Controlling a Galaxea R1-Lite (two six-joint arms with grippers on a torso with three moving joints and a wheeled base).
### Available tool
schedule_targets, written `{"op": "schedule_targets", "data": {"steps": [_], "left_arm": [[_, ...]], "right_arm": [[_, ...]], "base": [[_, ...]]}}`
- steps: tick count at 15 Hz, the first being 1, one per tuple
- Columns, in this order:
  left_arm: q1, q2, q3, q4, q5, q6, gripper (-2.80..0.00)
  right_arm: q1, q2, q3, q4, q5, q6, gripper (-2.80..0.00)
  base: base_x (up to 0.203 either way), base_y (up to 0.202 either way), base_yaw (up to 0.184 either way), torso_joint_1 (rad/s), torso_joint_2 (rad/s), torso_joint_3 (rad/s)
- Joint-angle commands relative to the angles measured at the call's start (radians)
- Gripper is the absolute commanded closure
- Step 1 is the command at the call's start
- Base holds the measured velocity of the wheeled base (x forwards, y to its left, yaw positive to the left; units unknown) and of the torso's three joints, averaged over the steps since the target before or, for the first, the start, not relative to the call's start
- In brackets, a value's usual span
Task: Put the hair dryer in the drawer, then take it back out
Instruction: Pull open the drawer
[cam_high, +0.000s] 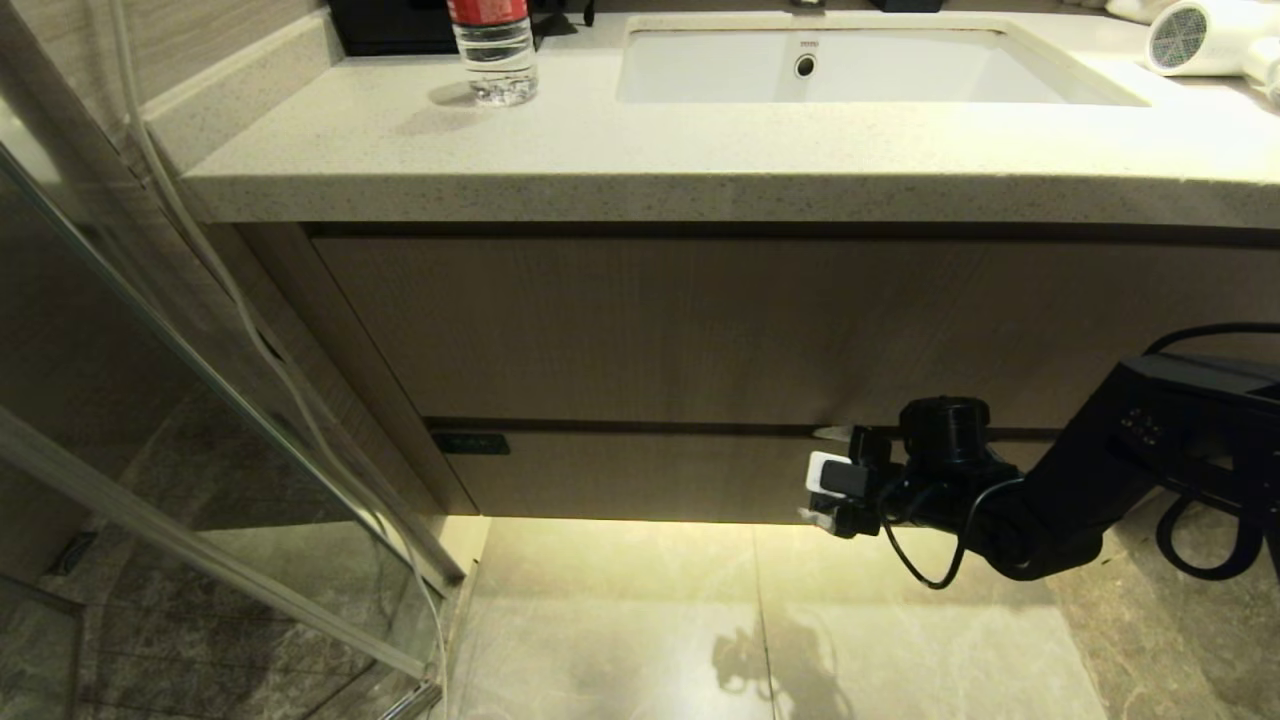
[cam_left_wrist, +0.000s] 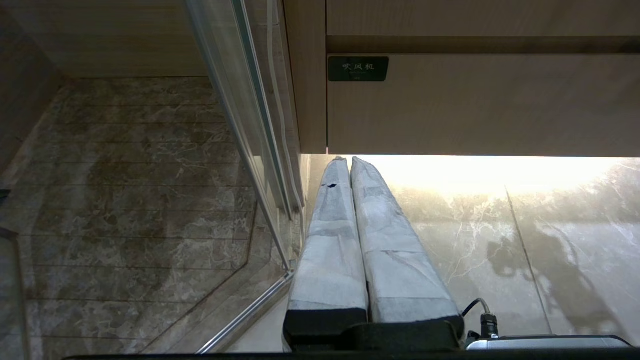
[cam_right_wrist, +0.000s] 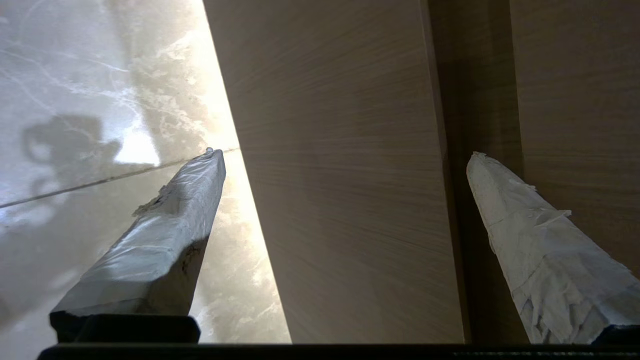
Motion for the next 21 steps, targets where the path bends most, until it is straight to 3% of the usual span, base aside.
{"op": "schedule_targets", "data": {"steps": [1,21], "left_arm": [[0.0,0.0,0.0,0.0,0.0,0.0,0.0],[0.0,0.0,0.0,0.0,0.0,0.0,0.0]], "right_arm": [[-0.004,0.022,-0.001,-0.037,0.002,-0.006,-2.8],[-0.01,0.129,-0.072,-0.144,0.002,-0.007,-2.8]], "base": [[0.0,0.0,0.0,0.0,0.0,0.0],[0.0,0.0,0.0,0.0,0.0,0.0]]}}
